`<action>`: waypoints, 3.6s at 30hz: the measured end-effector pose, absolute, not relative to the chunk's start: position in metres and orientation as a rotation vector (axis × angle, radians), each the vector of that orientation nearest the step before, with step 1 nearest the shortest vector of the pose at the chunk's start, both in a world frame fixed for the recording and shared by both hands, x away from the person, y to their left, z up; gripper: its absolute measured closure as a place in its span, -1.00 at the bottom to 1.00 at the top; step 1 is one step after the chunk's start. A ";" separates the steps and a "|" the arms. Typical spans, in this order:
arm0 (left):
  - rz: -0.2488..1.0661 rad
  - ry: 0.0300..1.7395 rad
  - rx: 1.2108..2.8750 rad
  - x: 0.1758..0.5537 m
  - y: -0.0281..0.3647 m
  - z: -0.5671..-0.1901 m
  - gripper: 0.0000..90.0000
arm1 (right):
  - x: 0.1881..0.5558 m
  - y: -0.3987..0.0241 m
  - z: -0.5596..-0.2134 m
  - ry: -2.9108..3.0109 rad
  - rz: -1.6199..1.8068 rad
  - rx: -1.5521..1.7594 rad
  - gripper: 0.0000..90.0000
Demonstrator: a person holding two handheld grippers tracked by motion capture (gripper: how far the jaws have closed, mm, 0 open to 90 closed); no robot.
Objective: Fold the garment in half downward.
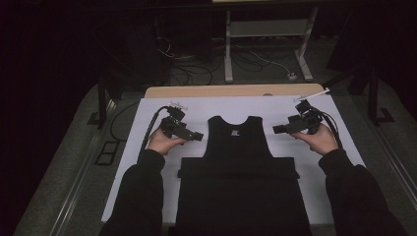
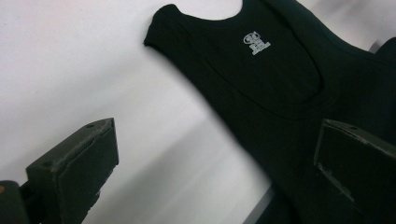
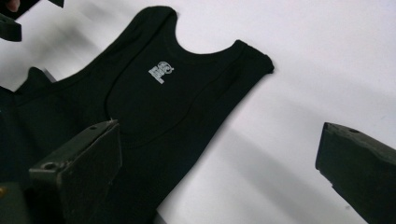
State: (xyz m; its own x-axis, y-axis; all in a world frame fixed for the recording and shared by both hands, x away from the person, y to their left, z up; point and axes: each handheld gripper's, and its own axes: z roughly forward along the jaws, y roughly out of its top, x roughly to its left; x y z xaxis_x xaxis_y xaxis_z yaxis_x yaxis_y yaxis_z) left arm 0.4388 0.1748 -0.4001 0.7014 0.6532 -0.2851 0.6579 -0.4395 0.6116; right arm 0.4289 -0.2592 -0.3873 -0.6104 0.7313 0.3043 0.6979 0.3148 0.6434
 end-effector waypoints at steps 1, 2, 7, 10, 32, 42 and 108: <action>-0.011 0.996 2.186 0.439 0.173 -0.401 -1.00 | 0.429 -0.258 -0.388 2.515 1.195 1.367 -1.00; -0.005 0.992 2.191 0.439 0.172 -0.402 -1.00 | 0.430 -0.257 -0.389 2.518 1.197 1.367 -1.00; -0.004 0.991 2.171 0.441 0.167 -0.405 -1.00 | 0.431 -0.251 -0.394 2.527 1.210 1.359 -1.00; -0.006 0.981 2.188 0.442 0.164 -0.408 -1.00 | 0.432 -0.247 -0.397 2.537 1.208 1.352 -1.00; -0.034 0.976 2.187 0.443 0.145 -0.427 -1.00 | 0.435 -0.224 -0.420 2.597 1.191 1.345 -1.00; -0.075 0.993 2.160 0.445 0.138 -0.435 -1.00 | 0.436 -0.213 -0.430 2.617 1.172 1.339 -0.96; 0.098 1.019 2.109 0.421 0.120 -0.431 0.89 | 0.420 -0.206 -0.437 2.537 1.269 1.427 0.91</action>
